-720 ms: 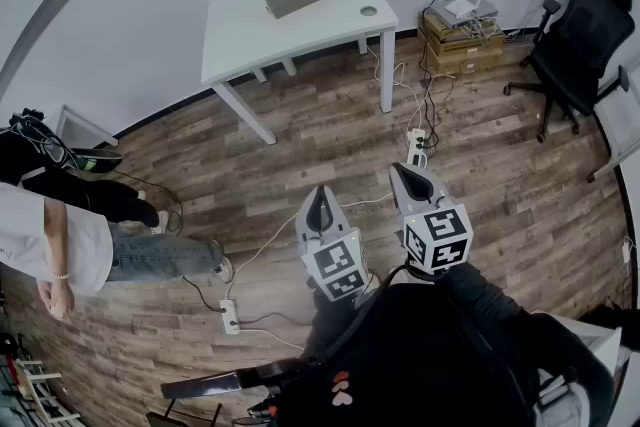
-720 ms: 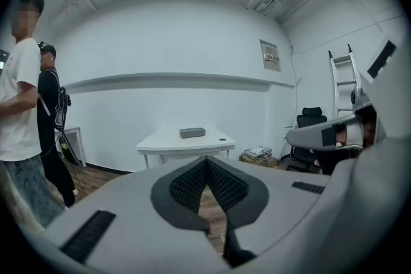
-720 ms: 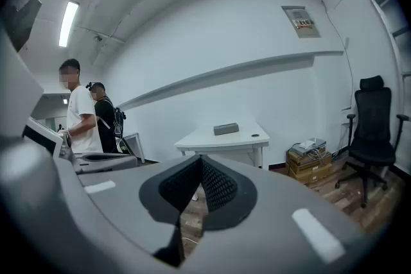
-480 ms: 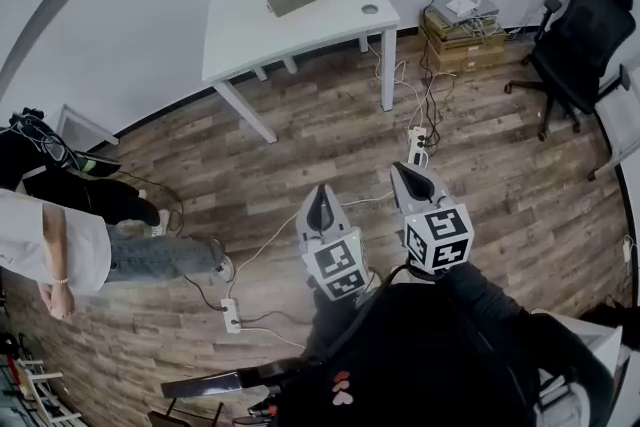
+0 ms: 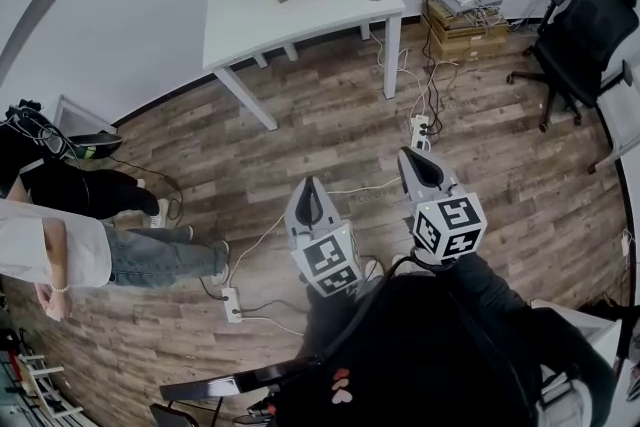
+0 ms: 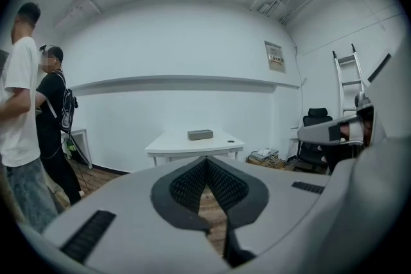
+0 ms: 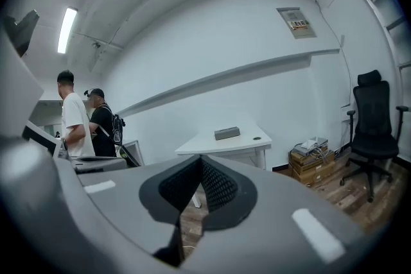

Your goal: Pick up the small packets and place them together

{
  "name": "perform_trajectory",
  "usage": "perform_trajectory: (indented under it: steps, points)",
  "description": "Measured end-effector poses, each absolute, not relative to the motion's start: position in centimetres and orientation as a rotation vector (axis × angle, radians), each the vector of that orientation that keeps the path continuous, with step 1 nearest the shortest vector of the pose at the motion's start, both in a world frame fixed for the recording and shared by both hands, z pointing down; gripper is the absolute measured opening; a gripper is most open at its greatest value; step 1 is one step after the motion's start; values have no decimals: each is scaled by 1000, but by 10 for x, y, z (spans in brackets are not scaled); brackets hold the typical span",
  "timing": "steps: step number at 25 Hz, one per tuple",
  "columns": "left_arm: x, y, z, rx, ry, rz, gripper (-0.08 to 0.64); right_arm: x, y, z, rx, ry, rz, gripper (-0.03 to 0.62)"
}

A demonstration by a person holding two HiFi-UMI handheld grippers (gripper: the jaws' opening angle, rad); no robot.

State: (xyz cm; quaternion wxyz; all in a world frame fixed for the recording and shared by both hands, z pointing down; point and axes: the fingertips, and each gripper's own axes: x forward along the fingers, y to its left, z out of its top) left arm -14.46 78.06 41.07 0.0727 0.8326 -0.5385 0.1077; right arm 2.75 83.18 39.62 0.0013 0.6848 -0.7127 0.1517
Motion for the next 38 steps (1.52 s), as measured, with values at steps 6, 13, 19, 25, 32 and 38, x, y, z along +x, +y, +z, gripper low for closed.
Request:
perform_trajectory:
  steps: [6, 13, 19, 25, 32, 38]
  points:
    - [-192, 767, 414, 2422, -1676, 305, -5, 35, 827, 392, 2217, -2235, 486, 2]
    - [-213, 749, 442, 2381, -1642, 325, -5, 21, 819, 399, 2253, -2233, 454, 2]
    - [-206, 699, 454, 2345, -1659, 332, -5, 30, 763, 414, 2227, -2248, 461, 2]
    - [-172, 612, 454, 2347, -1664, 347, -5, 58, 662, 411, 2183, -2268, 435, 2]
    - [-108, 494, 426, 2394, -1672, 319, -5, 114, 542, 405, 2152, -2246, 445, 2]
    - [-72, 427, 415, 2428, -1675, 252, -5, 140, 469, 397, 2098, -2319, 428, 2]
